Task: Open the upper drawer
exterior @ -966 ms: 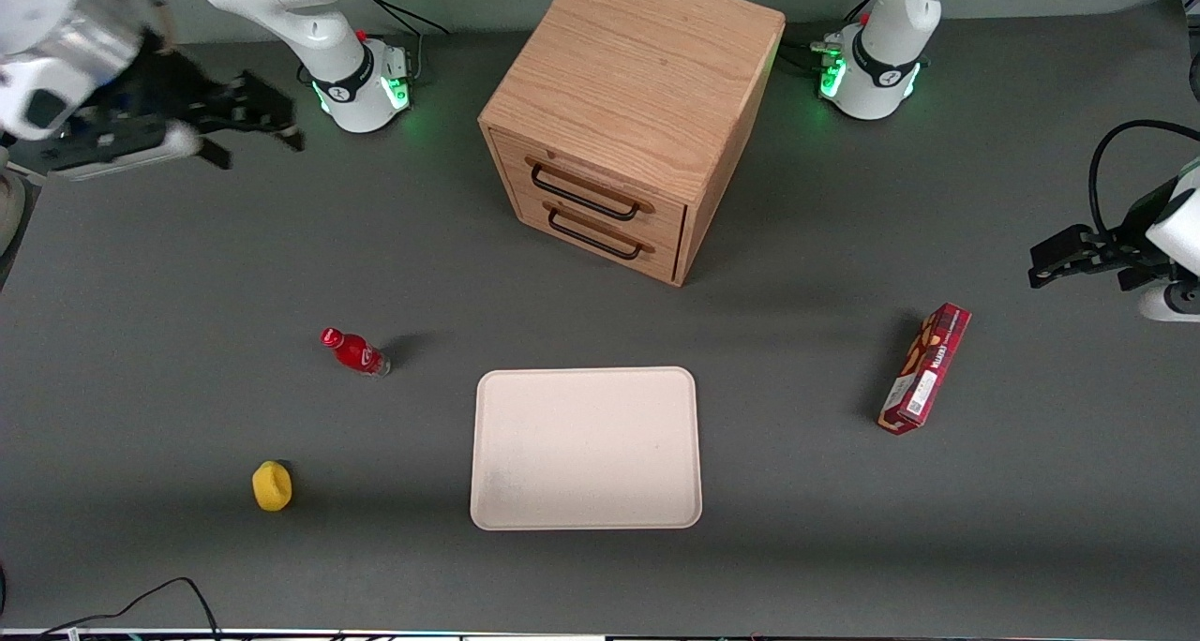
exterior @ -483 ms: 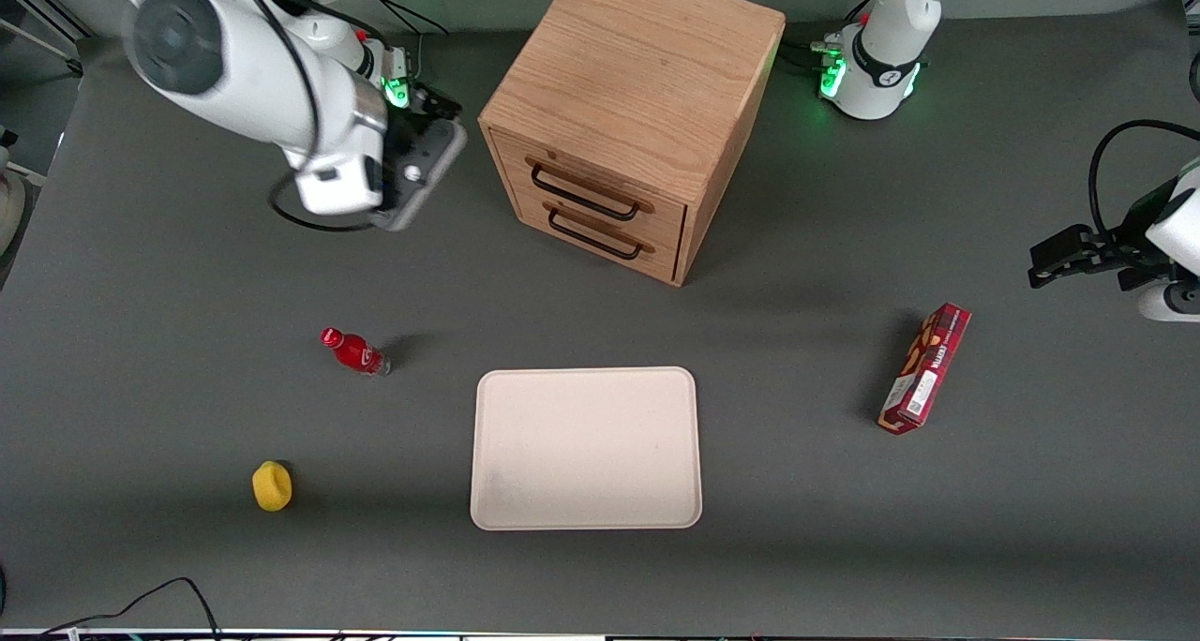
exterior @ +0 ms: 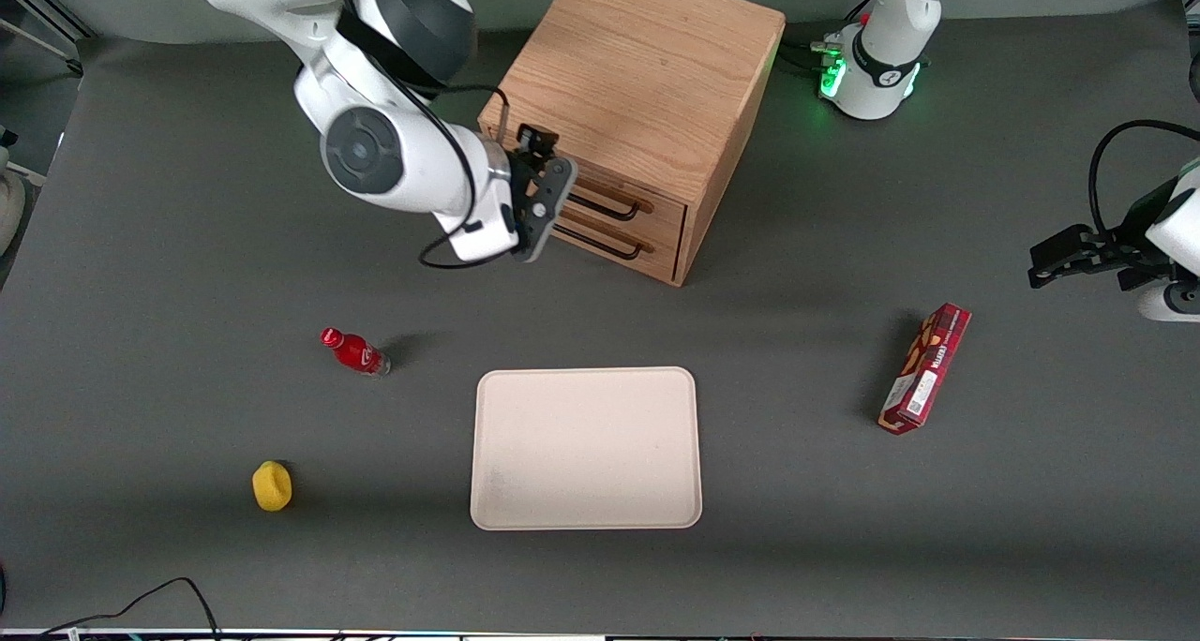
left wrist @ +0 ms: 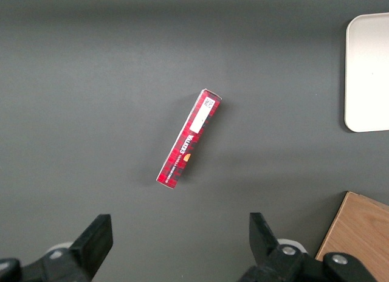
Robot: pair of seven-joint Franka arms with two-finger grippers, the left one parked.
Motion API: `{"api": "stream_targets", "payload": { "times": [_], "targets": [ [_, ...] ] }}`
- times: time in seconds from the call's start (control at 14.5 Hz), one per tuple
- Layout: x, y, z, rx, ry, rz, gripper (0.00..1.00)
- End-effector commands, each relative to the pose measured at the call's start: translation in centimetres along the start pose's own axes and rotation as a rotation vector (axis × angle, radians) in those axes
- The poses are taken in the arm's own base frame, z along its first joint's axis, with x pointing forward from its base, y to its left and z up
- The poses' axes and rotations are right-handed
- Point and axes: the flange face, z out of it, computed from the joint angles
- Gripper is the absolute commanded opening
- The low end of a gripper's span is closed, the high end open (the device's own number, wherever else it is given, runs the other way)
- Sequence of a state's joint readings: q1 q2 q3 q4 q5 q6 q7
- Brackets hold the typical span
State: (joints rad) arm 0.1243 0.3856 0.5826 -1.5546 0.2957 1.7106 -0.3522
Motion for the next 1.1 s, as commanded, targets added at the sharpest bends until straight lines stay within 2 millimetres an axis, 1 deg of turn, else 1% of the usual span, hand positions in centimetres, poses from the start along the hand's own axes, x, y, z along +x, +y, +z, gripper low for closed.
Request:
{"api": "stream_targets", "payload": {
  "times": [0.0,0.07,0.21,0.41,0.62,0.83,1.03],
  "targets": [
    [1.0,1.2,1.5,0.023,0.017,-0.010,1.00],
    [1.4,1.4,2.4,0.030,0.013,-0.012,1.00],
    [1.5,1.8,3.2,0.033,0.015,-0.007,1.00],
    [1.8,1.5,5.1,0.025,0.023,-0.009,1.00],
    [2.0,1.7,6.3,0.023,0.028,-0.006,1.00],
    [2.1,2.3,7.2,0.006,0.031,-0.005,1.00],
    [2.4,3.9,8.4,-0.018,0.024,-0.007,1.00]
  ]
}}
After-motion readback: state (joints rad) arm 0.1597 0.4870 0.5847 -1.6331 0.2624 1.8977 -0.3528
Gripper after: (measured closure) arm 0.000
